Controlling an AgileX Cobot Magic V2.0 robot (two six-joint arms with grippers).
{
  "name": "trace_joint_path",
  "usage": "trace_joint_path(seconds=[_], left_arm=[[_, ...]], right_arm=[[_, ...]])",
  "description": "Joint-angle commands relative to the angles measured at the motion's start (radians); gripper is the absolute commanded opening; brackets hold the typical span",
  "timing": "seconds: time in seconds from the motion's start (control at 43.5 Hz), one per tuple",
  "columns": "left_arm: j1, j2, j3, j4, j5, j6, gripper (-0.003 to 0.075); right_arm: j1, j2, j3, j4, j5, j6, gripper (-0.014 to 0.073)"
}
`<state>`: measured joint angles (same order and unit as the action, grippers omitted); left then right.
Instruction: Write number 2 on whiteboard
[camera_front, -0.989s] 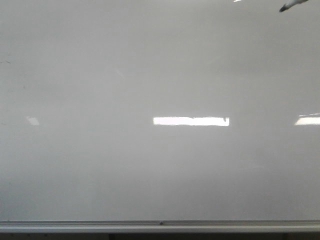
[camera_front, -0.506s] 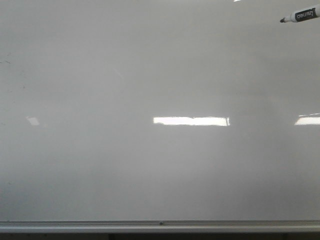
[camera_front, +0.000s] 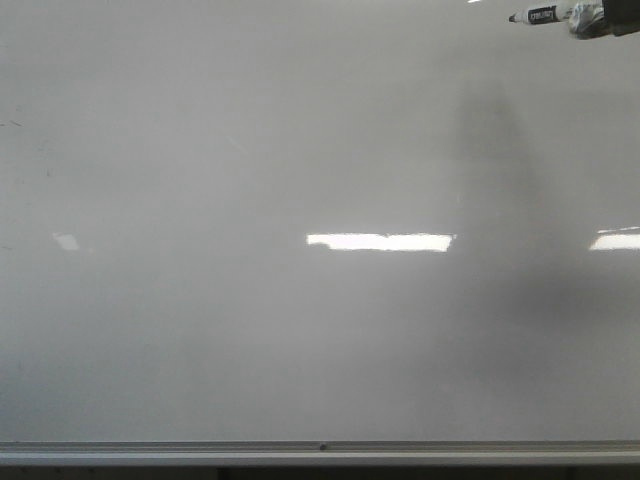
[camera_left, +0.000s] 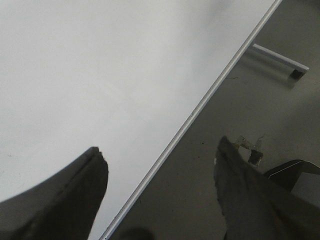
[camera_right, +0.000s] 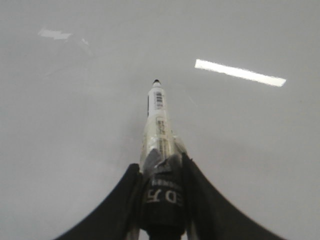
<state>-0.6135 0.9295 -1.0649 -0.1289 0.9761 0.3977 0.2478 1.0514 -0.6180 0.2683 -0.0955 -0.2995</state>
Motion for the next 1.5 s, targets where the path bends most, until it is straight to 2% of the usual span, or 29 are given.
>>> trace_joint_path(seconds=[0.0, 0.368, 0.506, 0.69, 0.805, 0.943, 1.035, 1.311, 1.472], left_arm=[[0.001, -0.007, -0.027, -0.020, -0.080, -0.010, 0.0440], [0.001, -0.007, -0.027, -0.020, -0.095, -0.010, 0.0440], [0.001, -0.007, -0.027, -0.020, -0.095, -0.010, 0.0440], [0.001, -0.007, -0.027, -0.020, -0.095, -0.010, 0.0440], [0.001, -0.007, -0.027, -0.020, -0.095, -0.010, 0.0440], [0.001, -0.007, -0.027, -0.020, -0.095, -0.010, 0.0440], [0.001, -0.007, -0.027, -0.020, -0.092, -0.010, 0.0440], [0.001, -0.007, -0.027, -0.020, -0.093, -0.010, 0.0440], [0.001, -0.007, -0.027, -0.020, -0.109, -0.010, 0.0440]], right_arm=[[0.000, 0.018, -0.054, -0.004, -0.094, -0.009, -0.0050], [-0.002, 0.122, -0.122, -0.005, -0.066, -0.026, -0.0050], [-0.033, 0.139, -0.127, -0.005, -0.055, -0.027, -0.0050], [-0.102, 0.136, -0.127, -0.005, 0.072, -0.027, -0.0050], [-0.087, 0.165, -0.127, -0.005, 0.165, -0.027, -0.0050], [-0.024, 0.201, -0.127, -0.005, 0.165, -0.030, -0.0050], [-0.018, 0.207, -0.127, -0.005, 0.155, -0.031, -0.0050], [-0.123, 0.204, -0.127, -0.007, 0.214, -0.032, -0.0050], [-0.128, 0.189, -0.127, -0.013, 0.212, -0.032, -0.0050]])
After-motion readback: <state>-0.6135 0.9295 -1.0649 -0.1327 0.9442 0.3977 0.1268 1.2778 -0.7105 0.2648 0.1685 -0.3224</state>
